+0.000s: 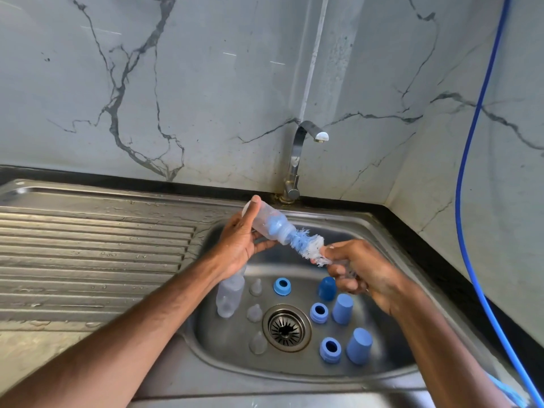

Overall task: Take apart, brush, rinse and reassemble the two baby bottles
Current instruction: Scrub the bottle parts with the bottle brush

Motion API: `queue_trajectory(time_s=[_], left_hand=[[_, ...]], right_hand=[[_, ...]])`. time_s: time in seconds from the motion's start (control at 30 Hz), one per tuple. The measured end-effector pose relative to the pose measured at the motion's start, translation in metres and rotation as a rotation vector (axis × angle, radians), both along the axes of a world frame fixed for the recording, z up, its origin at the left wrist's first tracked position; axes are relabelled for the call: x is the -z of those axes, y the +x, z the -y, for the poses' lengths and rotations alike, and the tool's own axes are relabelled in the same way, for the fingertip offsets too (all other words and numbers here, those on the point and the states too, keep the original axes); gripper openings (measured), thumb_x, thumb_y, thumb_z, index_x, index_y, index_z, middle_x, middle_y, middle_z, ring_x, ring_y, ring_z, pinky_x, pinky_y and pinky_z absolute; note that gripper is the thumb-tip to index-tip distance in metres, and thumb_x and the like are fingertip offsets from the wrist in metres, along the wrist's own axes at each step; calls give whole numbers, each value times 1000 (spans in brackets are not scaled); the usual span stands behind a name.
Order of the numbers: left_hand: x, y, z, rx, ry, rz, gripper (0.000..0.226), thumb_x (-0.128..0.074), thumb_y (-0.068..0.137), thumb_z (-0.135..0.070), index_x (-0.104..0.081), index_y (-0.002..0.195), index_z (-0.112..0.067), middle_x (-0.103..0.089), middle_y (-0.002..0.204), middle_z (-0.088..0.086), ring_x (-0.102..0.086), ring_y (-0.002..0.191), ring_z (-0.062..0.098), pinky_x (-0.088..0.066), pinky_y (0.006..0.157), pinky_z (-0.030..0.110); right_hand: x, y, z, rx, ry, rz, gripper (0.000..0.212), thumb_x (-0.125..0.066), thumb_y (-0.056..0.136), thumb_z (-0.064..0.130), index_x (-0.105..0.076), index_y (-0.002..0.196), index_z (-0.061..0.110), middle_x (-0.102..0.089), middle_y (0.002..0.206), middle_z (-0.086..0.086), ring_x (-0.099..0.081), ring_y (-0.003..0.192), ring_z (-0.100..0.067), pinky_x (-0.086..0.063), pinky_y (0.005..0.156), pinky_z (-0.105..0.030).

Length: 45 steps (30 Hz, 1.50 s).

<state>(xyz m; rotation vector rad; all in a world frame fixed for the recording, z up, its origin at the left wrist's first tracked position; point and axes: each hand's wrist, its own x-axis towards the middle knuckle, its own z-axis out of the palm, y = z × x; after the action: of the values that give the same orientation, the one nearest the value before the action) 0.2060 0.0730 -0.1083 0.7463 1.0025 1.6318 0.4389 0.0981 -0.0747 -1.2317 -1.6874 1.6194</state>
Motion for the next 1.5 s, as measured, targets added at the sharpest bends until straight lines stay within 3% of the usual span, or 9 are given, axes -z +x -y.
queue_trajectory(time_s=[0.2,0.37,0.53,0.7,0.87,1.0,1.17,1.33,1.5], left_hand=[[10,23,-7,-47,-89,45,47,-73,90,-44,-59,115,-6,-77,100,17,-77,93,29,-65,77,43],[9,11,-11,-163,-185,58,52,-82,82,-46,-60,108,-6,-78,82,15,-78,79,30,-65,62,37],[6,-12,-6,-216,-283,119,55,-86,78,-44,-60,110,-8,-76,93,22,-78,77,33,-64,58,34],[7,-18,-6,-183,-300,102,63,-87,73,-51,-60,112,-9,-77,82,18,-78,75,32,-62,52,31],[7,-19,-7,-158,-242,18,67,-85,71,-61,-62,110,-12,-78,80,13,-78,78,30,-63,58,33],[5,-15,-6,-50,-114,-153,69,-79,76,-62,-60,121,-13,-79,96,12,-78,87,30,-64,69,40],[0,-10,-3,86,6,-176,73,-69,74,-65,-58,124,-13,-77,107,13,-76,99,30,-64,73,39],[5,-14,-6,-46,-96,-131,77,-63,83,-70,-61,124,-5,-77,106,18,-77,96,29,-65,77,39],[4,-18,-5,-139,-166,-24,76,-63,82,-72,-61,123,-8,-76,104,19,-78,87,26,-65,68,34]], right_hand=[[17,-17,5,230,840,374,9,-72,96,29,-80,98,30,-74,68,6,-65,49,-12,-56,50,-32],[12,-7,0,300,1254,395,46,-87,81,38,-75,124,30,-73,110,5,-68,86,-11,-50,66,-20],[12,-6,-3,45,1301,488,64,-91,77,29,-58,132,31,-40,142,10,-62,69,-6,-56,58,-25],[18,-18,-2,16,1380,499,24,-75,94,17,-75,118,15,-62,127,-1,-67,79,-22,-56,60,-43],[25,-27,2,63,1405,630,39,-60,89,-6,-71,122,11,-70,100,-9,-65,85,-37,-56,64,-47],[26,-29,2,71,940,578,40,-59,95,4,-66,131,19,-74,102,-2,-69,86,-22,-58,72,-41],[9,-14,-3,-71,83,83,45,-24,103,1,-64,123,6,-63,65,-9,-45,40,-14,-30,34,-19],[10,-5,-1,107,772,367,59,-45,95,75,-65,115,23,-71,84,19,-73,76,-4,-48,57,-12],[15,-12,0,-74,1153,347,59,-95,71,34,-63,120,29,-58,114,19,-59,104,3,-43,83,-5]])
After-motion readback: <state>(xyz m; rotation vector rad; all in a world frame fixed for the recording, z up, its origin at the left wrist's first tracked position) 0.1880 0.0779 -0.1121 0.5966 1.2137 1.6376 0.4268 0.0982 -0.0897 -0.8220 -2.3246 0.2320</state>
